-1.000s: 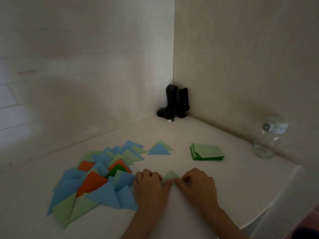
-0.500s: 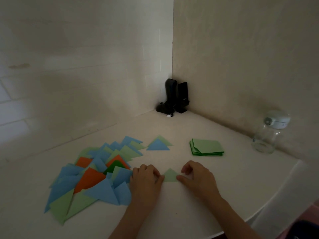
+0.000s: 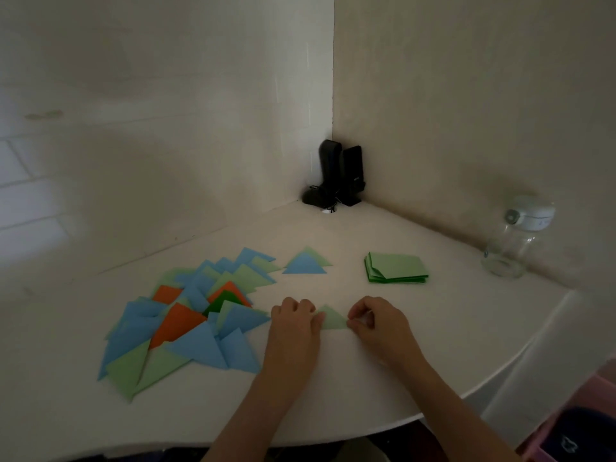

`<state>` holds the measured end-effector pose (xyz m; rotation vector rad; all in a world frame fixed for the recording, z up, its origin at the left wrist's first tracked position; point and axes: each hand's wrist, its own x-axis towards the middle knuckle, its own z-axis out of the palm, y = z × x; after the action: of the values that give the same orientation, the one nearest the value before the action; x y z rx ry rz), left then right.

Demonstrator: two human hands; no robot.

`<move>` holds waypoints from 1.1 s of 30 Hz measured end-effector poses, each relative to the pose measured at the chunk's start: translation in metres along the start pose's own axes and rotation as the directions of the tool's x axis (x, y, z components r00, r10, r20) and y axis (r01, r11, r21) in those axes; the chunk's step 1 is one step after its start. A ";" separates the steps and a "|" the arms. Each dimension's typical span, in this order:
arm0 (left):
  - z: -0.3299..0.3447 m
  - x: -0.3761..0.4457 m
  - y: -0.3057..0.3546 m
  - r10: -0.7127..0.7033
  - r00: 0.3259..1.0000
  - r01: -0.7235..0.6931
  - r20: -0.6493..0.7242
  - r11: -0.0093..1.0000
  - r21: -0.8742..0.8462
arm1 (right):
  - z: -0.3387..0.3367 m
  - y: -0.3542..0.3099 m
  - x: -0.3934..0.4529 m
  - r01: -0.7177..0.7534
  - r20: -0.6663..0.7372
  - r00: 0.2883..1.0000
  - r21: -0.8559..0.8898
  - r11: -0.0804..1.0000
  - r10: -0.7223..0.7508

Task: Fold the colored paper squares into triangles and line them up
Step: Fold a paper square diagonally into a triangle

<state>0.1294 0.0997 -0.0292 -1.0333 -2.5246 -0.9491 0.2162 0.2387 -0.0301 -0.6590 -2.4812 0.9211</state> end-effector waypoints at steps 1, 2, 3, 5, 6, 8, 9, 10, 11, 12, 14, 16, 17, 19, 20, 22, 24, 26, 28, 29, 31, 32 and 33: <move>0.001 -0.001 0.003 -0.018 0.999 0.017 0.035 1.000 0.012 | 0.000 0.000 0.000 -0.001 -0.004 1.000 0.000 1.000 0.001; 0.001 -0.002 0.006 -0.051 0.996 0.048 0.079 0.998 0.034 | 0.001 0.000 0.000 -0.001 -0.007 1.000 0.000 1.000 0.001; 0.001 -0.001 0.006 -0.081 0.991 0.077 0.111 0.996 0.044 | 0.001 -0.001 -0.001 0.002 -0.011 1.000 0.002 1.000 -0.002; 0.001 0.002 0.006 -0.138 0.981 0.143 0.137 0.989 -0.031 | 0.001 -0.001 -0.002 0.010 -0.023 1.000 0.009 1.000 -0.009; 0.001 0.004 0.006 -0.158 0.976 0.173 0.147 0.981 -0.089 | 0.001 -0.001 -0.002 0.012 -0.030 0.999 0.011 1.000 -0.012; 0.001 0.004 0.006 -0.150 0.974 0.178 0.168 0.970 -0.164 | 0.002 0.001 -0.003 0.023 -0.052 0.998 0.009 1.000 -0.023; 0.001 0.004 0.004 -0.129 0.978 0.159 0.165 0.970 -0.186 | 0.002 0.002 -0.004 0.033 -0.064 0.997 0.008 0.999 -0.033; 0.002 0.005 0.001 -0.109 0.984 0.138 0.142 0.968 -0.210 | 0.002 0.004 -0.004 0.044 -0.074 0.996 0.014 0.999 -0.043; 0.001 0.006 -0.003 -0.101 0.988 0.125 0.115 0.966 -0.228 | 0.002 0.005 -0.004 0.053 -0.084 0.995 0.029 0.998 -0.050; 0.001 0.010 -0.007 -0.105 0.990 0.124 0.091 0.961 -0.246 | 0.000 0.005 -0.003 0.056 -0.100 0.994 0.053 0.997 -0.051; 0.000 0.022 -0.017 -0.135 0.989 0.146 0.060 0.951 -0.273 | -0.007 0.007 0.002 0.054 -0.179 0.983 0.091 0.994 -0.037; -0.001 0.039 -0.028 -0.169 0.985 0.170 0.030 0.944 -0.281 | -0.017 0.013 0.013 0.056 -0.291 0.956 0.058 0.997 -0.037; -0.002 0.048 -0.032 -0.189 0.982 0.188 0.023 0.941 -0.282 | -0.022 0.017 0.019 0.058 -0.329 0.943 0.026 0.998 -0.047; -0.001 0.065 -0.041 -0.224 0.974 0.223 0.030 0.935 -0.276 | -0.031 0.028 0.033 0.066 -0.376 0.923 -0.054 0.996 -0.081; 0.000 0.073 -0.045 -0.233 0.972 0.234 0.036 0.935 -0.266 | -0.034 0.033 0.040 0.058 -0.375 0.923 -0.093 0.994 -0.089; 0.004 0.085 -0.051 -0.230 0.972 0.232 0.039 0.941 -0.247 | -0.037 0.040 0.052 0.011 -0.332 0.941 -0.150 0.989 -0.061; 0.009 0.094 -0.053 -0.229 0.973 0.231 0.036 0.945 -0.234 | -0.036 0.045 0.060 -0.035 -0.286 0.958 -0.198 0.980 -0.023; 0.014 0.099 -0.055 -0.227 0.974 0.227 0.027 0.949 -0.219 | -0.035 0.046 0.066 -0.061 -0.267 0.964 -0.229 0.972 -0.003; 0.019 0.103 -0.056 -0.214 0.977 0.213 0.018 0.957 -0.198 | -0.034 0.046 0.069 -0.077 -0.265 0.964 -0.254 0.964 0.008; 0.021 0.104 -0.057 -0.204 0.979 0.203 0.013 0.961 -0.186 | -0.034 0.046 0.070 -0.084 -0.265 0.964 -0.271 0.959 0.010; 0.027 0.106 -0.058 -0.193 0.981 0.190 -0.005 0.967 -0.167 | -0.032 0.048 0.070 -0.090 -0.268 0.963 -0.300 0.950 0.007; 0.029 0.106 -0.059 -0.193 0.981 0.188 -0.022 0.969 -0.159 | -0.030 0.049 0.070 -0.088 -0.275 0.961 -0.311 0.946 -0.001; 0.031 0.106 -0.059 -0.192 0.980 0.183 -0.045 0.971 -0.151 | -0.029 0.050 0.069 -0.086 -0.285 0.958 -0.318 0.944 -0.009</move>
<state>0.0129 0.1451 -0.0324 -0.8001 -2.5701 -1.2139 0.1903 0.3251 -0.0300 -0.8827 -2.3821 0.3890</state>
